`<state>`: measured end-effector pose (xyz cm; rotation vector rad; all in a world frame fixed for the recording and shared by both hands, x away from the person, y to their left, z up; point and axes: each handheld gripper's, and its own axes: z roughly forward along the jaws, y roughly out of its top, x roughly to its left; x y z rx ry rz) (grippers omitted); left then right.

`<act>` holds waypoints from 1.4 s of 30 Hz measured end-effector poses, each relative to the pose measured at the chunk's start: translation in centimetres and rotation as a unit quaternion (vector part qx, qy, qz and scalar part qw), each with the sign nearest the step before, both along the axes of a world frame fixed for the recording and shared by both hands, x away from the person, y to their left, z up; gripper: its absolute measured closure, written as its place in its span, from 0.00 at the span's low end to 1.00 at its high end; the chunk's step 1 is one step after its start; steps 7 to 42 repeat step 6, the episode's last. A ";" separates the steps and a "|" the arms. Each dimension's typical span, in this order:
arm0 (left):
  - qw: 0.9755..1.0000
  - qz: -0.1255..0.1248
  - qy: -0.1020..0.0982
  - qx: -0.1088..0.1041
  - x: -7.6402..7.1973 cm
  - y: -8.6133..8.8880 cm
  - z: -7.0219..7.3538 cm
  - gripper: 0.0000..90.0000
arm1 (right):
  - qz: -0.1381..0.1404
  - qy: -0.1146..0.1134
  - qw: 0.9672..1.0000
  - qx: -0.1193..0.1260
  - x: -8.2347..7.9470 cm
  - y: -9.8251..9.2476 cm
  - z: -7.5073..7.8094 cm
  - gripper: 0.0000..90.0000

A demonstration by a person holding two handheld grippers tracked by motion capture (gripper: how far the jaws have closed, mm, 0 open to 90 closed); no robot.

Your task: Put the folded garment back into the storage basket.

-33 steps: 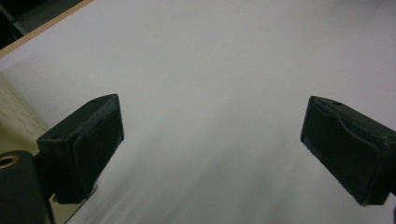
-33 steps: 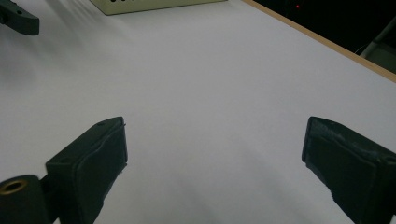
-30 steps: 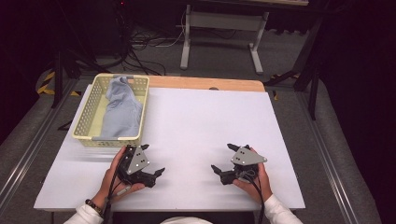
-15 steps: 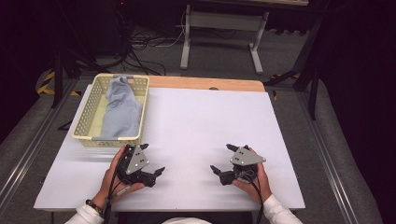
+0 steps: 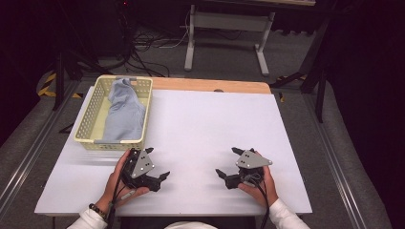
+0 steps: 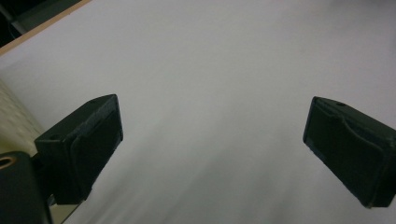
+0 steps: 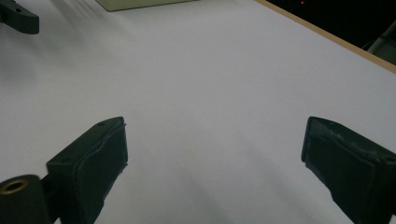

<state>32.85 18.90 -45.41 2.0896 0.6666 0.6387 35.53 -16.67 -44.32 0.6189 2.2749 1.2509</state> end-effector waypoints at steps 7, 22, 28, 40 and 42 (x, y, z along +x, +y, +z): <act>1.000 -0.005 0.005 0.005 0.1 -0.4 -0.2 0.06 | -0.007 -0.004 1.000 0.002 0.0 -0.2 0.0 0.09; 1.000 -0.005 0.005 0.005 0.1 -0.4 -0.2 0.06 | -0.007 -0.004 1.000 0.002 0.0 -0.2 0.0 0.09; 1.000 -0.005 0.005 0.005 0.1 -0.4 -0.2 0.06 | -0.007 -0.004 1.000 0.002 0.0 -0.2 0.0 0.09; 1.000 -0.005 0.005 0.005 0.1 -0.4 -0.2 0.06 | -0.007 -0.004 1.000 0.002 0.0 -0.2 0.0 0.09; 1.000 -0.005 0.005 0.005 0.1 -0.4 -0.2 0.06 | -0.007 -0.004 1.000 0.002 0.0 -0.2 0.0 0.09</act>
